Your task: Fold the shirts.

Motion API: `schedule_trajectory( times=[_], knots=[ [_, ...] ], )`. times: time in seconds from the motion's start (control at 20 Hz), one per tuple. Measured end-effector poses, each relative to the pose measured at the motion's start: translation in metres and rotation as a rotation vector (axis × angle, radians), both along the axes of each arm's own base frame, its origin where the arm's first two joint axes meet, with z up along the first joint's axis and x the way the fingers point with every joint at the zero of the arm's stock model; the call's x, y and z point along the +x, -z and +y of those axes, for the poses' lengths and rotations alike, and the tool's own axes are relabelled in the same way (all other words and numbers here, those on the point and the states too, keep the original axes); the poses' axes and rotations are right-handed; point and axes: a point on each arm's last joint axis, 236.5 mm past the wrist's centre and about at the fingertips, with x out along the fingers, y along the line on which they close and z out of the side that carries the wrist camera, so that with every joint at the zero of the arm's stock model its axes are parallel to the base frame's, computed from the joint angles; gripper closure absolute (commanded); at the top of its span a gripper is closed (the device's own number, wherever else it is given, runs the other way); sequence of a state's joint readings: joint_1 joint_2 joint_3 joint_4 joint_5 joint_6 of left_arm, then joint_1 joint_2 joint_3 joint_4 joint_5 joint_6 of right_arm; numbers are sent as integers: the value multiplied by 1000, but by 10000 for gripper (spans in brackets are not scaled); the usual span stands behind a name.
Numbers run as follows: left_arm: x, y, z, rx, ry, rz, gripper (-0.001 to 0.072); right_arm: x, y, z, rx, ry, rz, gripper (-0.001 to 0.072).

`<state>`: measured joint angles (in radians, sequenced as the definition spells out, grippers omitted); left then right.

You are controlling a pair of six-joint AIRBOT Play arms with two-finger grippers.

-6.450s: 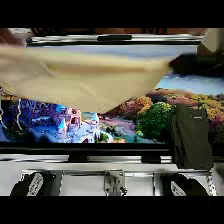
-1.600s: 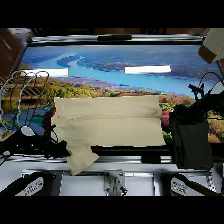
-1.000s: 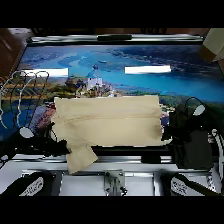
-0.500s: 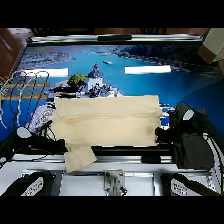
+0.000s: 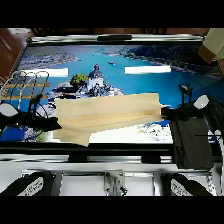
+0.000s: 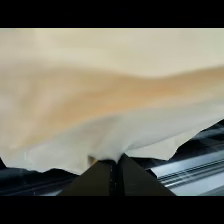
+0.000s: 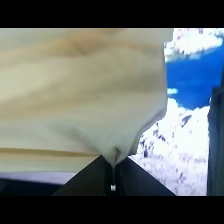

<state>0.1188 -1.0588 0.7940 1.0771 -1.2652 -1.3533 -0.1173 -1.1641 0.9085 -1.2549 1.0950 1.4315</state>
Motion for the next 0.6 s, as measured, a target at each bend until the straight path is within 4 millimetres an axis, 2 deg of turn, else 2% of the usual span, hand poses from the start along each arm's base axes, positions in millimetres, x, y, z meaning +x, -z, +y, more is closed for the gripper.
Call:
schedule_trajectory(
  times=[0.2,0.35,0.45,0.5,0.6],
  knots=[
    [57,1,7,3,-5,-2,666,63,-16,-4,12,41,-150,647],
    [97,10,10,-7,-10,5,666,99,-8,-6,17,53,-176,645],
    [118,17,12,-15,-24,12,666,117,5,-2,18,47,-170,642],
    [125,21,12,-21,-34,21,622,124,14,1,18,40,-163,598],
    [131,33,12,-26,-56,53,121,130,34,9,20,25,-130,196]
  ],
)
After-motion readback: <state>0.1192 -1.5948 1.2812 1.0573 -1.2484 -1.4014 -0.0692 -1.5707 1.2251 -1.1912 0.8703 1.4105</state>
